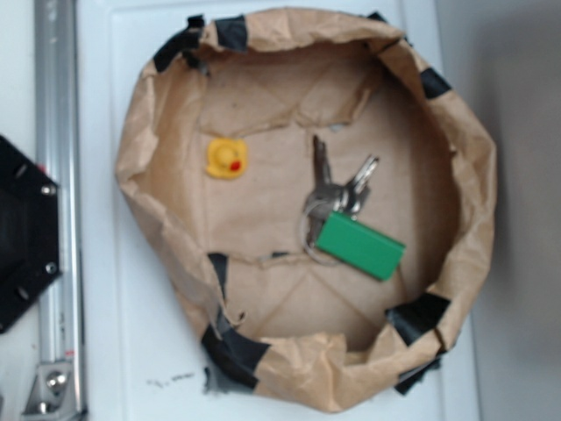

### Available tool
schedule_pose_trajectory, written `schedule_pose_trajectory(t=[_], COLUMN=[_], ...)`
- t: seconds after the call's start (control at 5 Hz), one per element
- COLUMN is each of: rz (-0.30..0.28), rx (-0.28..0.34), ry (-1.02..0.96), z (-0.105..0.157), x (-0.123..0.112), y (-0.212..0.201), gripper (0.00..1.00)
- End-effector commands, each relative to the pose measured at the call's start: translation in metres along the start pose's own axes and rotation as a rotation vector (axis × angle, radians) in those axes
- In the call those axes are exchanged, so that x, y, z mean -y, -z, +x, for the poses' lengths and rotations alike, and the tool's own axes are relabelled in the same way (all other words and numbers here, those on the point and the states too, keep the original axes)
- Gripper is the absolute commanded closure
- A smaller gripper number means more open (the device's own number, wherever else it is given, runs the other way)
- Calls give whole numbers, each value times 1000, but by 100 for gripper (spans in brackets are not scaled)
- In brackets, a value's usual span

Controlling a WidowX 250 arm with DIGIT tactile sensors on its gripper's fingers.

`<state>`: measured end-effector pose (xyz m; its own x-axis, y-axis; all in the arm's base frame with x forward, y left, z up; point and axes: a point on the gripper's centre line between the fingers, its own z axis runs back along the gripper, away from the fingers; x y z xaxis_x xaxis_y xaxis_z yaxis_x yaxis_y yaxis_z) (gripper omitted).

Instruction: Grab the yellow duck.

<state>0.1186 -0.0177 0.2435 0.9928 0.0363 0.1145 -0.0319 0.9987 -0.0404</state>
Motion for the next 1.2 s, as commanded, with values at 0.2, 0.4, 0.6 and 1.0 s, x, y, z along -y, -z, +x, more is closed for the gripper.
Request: schedule_pose_trajectory(t=[0.2, 0.4, 0.6, 1.0], rz=[-46, -127, -56, 93], rx=[8, 88, 108, 46], ry=[-175, -422, -512, -564], z=[36, 76, 97, 105], x=[-9, -26, -41, -58], y=[8, 27, 58, 149], gripper=[0, 0, 0, 0])
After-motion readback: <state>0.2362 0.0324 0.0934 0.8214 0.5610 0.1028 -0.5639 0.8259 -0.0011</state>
